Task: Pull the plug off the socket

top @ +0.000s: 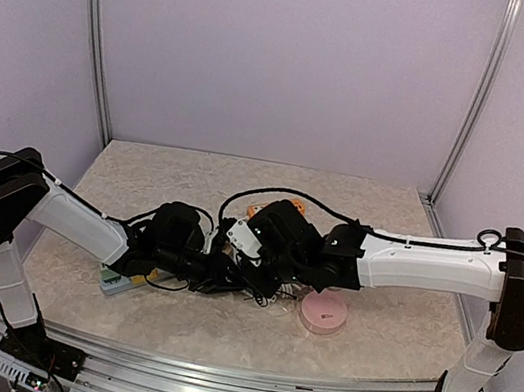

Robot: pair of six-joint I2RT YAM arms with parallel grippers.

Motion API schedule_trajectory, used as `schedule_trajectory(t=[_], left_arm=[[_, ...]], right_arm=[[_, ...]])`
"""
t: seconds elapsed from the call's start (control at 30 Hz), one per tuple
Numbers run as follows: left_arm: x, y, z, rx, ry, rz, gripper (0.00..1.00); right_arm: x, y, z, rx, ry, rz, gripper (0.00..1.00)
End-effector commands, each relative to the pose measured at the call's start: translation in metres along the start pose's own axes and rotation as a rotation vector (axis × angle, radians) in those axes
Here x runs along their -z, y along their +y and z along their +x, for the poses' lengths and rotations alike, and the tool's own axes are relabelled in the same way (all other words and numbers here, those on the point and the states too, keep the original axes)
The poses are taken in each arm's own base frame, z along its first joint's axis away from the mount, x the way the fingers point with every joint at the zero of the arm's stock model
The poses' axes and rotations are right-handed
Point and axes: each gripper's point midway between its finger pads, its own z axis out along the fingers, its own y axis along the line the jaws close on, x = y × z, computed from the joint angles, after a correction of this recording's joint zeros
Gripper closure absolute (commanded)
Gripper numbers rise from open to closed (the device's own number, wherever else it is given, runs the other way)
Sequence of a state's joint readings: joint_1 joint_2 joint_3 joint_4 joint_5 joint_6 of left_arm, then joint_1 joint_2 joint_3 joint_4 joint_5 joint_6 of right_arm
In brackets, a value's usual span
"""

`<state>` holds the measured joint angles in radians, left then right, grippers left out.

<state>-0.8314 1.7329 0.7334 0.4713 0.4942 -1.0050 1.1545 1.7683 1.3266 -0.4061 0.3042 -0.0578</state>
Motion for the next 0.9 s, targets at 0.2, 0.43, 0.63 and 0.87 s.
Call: schedule_trajectory(t=[0.2, 0.43, 0.63, 0.87], left_arm=[[0.005, 0.083, 0.014, 0.143, -0.001, -0.267, 0.77], [0.006, 0.082, 0.015, 0.143, 0.0, -0.266, 0.77], [0.005, 0.083, 0.015, 0.146, 0.001, -0.266, 0.77], [0.005, 0.082, 0.016, 0.147, 0.002, -0.266, 0.77]], right_arm=[[0.003, 0.02, -0.002, -0.007, 0.005, -0.049, 1.0], [0.001, 0.001, -0.002, -0.145, -0.011, -0.111, 1.0], [0.0, -0.001, 0.001, -0.184, -0.007, -0.152, 1.0], [0.004, -0.002, -0.002, -0.176, -0.027, -0.149, 1.0]])
